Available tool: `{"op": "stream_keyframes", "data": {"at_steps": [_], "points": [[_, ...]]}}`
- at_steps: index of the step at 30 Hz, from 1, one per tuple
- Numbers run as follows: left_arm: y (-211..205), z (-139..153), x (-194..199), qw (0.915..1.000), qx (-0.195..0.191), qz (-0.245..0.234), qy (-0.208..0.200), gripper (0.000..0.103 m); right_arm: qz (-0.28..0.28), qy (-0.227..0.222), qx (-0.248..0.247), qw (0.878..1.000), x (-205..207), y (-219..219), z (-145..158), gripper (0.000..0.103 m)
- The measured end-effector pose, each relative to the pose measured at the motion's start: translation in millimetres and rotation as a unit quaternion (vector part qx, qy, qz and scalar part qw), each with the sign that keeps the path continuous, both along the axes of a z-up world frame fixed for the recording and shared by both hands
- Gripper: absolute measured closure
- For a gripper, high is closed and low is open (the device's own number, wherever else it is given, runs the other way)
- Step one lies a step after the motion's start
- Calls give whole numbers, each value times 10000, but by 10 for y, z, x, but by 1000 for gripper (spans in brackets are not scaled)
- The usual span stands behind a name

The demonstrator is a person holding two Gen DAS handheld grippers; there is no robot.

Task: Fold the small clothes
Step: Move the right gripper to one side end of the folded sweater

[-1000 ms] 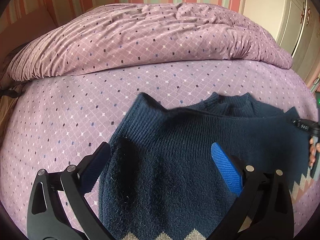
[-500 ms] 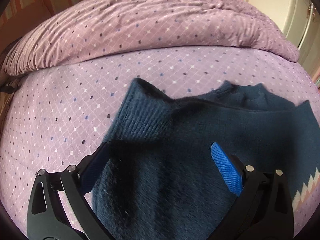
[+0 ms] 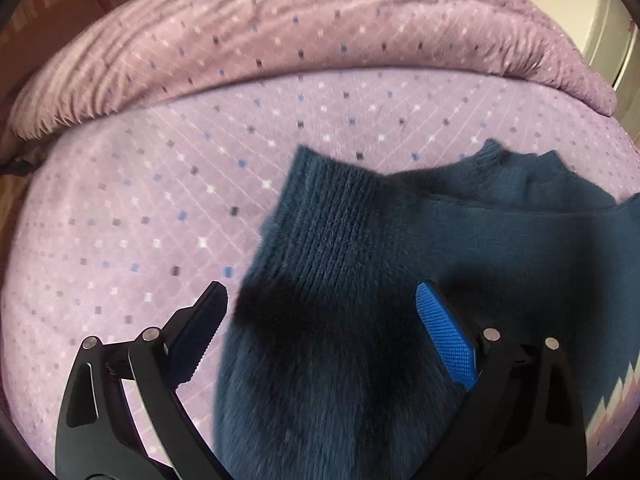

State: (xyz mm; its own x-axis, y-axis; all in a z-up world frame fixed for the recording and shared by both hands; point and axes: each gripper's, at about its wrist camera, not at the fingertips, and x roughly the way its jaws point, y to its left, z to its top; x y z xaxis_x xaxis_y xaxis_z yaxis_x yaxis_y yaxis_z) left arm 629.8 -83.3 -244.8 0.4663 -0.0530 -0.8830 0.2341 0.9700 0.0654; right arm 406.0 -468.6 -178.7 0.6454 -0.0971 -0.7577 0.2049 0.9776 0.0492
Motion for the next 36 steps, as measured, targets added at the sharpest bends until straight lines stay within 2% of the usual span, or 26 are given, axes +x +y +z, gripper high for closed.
{"op": "stream_keyframes", "data": {"at_steps": [1,4,5,6,9,15,18,24,30,36], "points": [[21,107,-106,10000,-27,-2,-95,8,-16,-38,-10,10000,-5,4,35,57],[88,363,-441,9995,-144,77,-272,3,-37,-56,-58,10000,-33,44,120,55],[124,442,-588,9991,-271,148,-292,3,-59,-35,-64,10000,-39,64,146,45],[154,499,-727,9985,-455,192,-249,3,-92,-22,-52,9999,-53,85,167,41],[160,562,-1049,9979,-581,263,-116,3,-127,56,47,9999,-93,126,181,40],[73,446,-1501,9955,-750,345,473,3,-306,334,201,9988,-216,183,7,40],[-72,410,-1666,9960,-716,343,419,3,-365,444,170,9982,-295,207,-97,40],[-675,206,-1778,9899,-1171,-69,795,3,-647,669,248,9954,-485,121,-335,40],[-1173,18,-1855,9892,-969,-548,952,3,-866,743,270,9931,-676,-39,-459,40],[-1348,-78,-1773,9950,-552,-531,637,3,-1287,878,495,9865,-830,-296,-638,40]]}}
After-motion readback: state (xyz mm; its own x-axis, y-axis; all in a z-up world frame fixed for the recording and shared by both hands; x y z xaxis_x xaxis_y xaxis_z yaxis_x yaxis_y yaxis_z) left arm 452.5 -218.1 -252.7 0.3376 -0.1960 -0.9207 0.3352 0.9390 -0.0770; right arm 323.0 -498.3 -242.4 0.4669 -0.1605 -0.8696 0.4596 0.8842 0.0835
